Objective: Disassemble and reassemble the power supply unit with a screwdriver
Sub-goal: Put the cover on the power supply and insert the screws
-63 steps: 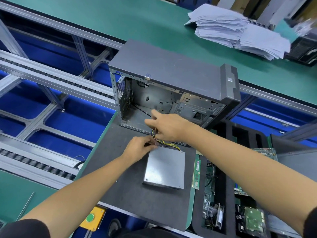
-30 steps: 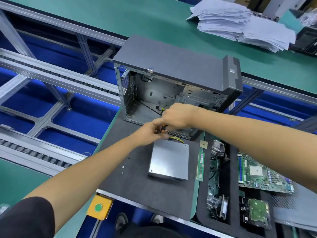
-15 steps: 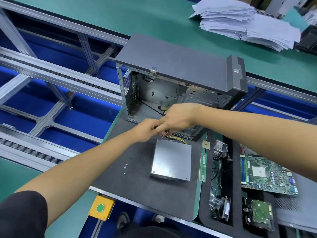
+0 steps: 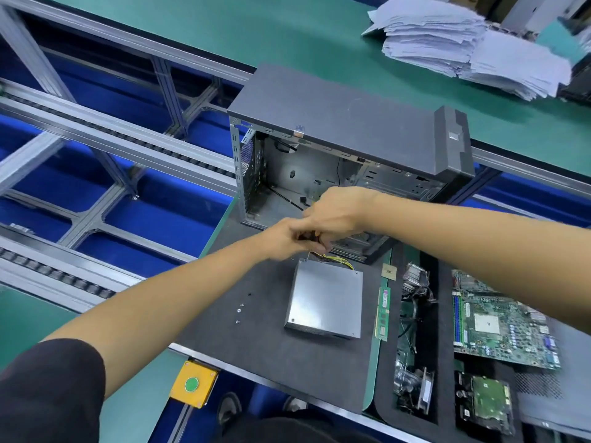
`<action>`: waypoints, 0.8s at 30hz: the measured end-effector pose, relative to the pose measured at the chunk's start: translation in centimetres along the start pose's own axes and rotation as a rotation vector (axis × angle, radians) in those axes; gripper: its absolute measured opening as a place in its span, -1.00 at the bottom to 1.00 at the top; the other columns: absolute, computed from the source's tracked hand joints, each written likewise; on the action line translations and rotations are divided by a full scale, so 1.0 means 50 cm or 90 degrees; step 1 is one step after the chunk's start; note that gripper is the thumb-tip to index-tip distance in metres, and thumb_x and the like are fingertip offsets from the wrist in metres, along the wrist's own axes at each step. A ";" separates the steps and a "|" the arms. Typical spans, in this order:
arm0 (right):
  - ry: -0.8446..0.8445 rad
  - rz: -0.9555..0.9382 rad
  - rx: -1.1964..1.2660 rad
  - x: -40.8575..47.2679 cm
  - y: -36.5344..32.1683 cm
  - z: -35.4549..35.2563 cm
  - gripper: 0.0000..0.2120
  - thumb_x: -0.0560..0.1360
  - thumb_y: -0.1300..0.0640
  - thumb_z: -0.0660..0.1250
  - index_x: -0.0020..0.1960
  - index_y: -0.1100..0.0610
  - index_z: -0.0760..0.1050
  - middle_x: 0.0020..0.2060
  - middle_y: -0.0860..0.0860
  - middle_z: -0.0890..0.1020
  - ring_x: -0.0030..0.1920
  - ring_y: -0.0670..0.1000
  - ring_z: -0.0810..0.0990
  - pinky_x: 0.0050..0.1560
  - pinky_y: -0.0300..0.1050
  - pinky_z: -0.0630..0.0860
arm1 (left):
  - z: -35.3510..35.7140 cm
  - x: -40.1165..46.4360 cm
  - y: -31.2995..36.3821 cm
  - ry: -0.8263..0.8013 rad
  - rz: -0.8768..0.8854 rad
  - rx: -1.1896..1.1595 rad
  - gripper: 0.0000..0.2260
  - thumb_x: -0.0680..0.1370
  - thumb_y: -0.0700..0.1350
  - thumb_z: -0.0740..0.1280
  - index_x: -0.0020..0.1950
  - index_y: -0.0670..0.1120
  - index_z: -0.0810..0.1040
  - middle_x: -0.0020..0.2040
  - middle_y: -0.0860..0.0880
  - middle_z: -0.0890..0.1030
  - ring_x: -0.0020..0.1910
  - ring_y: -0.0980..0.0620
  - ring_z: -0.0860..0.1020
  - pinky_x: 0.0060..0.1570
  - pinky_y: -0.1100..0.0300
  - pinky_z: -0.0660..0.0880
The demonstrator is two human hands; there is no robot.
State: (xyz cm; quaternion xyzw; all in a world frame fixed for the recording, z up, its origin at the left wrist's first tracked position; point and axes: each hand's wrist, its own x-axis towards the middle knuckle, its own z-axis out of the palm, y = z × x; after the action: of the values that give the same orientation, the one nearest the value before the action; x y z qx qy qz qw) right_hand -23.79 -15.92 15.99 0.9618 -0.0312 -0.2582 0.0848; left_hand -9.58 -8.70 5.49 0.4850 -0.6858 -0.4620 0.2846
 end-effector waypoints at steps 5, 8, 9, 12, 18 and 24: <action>0.037 0.106 0.042 -0.002 -0.002 0.030 -0.83 0.57 0.02 0.19 0.16 -0.06 0.39 -0.28 -0.01 0.53 -0.32 0.17 0.49 -0.36 -0.06 0.31 | 0.018 0.004 -0.012 0.029 -0.042 0.000 -0.86 0.55 -0.17 0.48 0.08 -0.17 0.65 -0.03 -0.10 0.72 0.04 -0.10 0.66 0.15 -0.02 0.55; 0.069 0.245 0.124 0.004 -0.028 0.053 -0.83 0.58 0.04 0.19 0.16 0.02 0.33 -0.35 0.01 0.41 -0.32 0.17 0.41 -0.36 -0.04 0.24 | 0.036 0.006 -0.030 0.144 -0.064 0.015 -0.81 0.45 -0.03 0.58 -0.23 0.12 0.58 -0.31 0.16 0.64 -0.29 0.22 0.51 -0.20 0.23 0.46; 0.067 0.271 0.145 0.002 -0.037 0.059 -0.85 0.58 0.05 0.20 0.11 0.03 0.30 -0.38 0.00 0.37 -0.32 0.17 0.40 -0.37 -0.03 0.22 | 0.041 0.004 -0.033 0.144 -0.043 0.009 -0.80 0.45 -0.01 0.56 -0.27 0.15 0.56 -0.33 0.18 0.62 -0.32 0.24 0.47 -0.26 0.26 0.43; 0.051 0.323 0.203 -0.006 -0.057 0.066 -0.82 0.59 0.04 0.23 0.09 0.07 0.26 -0.36 -0.01 0.33 -0.28 0.16 0.39 -0.31 -0.02 0.24 | 0.040 -0.005 -0.025 0.097 0.016 0.014 -0.88 0.49 0.04 0.40 -0.22 0.25 0.56 -0.33 0.23 0.58 -0.35 0.26 0.43 -0.31 0.38 0.34; 0.025 0.469 0.325 0.020 -0.062 0.034 -0.72 0.62 0.01 0.18 0.19 0.19 0.41 0.11 0.22 0.60 0.00 0.27 0.58 -0.15 0.02 0.36 | 0.014 0.001 -0.026 0.013 0.000 -0.036 -0.67 0.57 -0.19 0.41 -0.14 0.28 0.63 -0.26 0.35 0.63 -0.28 0.43 0.51 -0.20 0.53 0.37; 0.025 0.302 0.222 0.021 -0.059 0.023 -0.91 0.59 0.10 0.18 -0.03 -0.05 0.28 -0.22 -0.03 0.56 -0.11 0.14 0.57 -0.33 -0.06 0.28 | 0.008 0.001 -0.058 -0.034 -0.042 0.009 -0.84 0.52 -0.12 0.51 -0.03 0.15 0.66 -0.07 0.12 0.72 -0.04 0.09 0.65 0.08 0.11 0.55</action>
State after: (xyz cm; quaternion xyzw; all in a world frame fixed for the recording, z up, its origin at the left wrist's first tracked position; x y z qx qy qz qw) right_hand -23.43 -13.27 13.97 0.9325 -0.2977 -0.2031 -0.0227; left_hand -8.75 -8.90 2.68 0.4967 -0.6803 -0.4788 0.2474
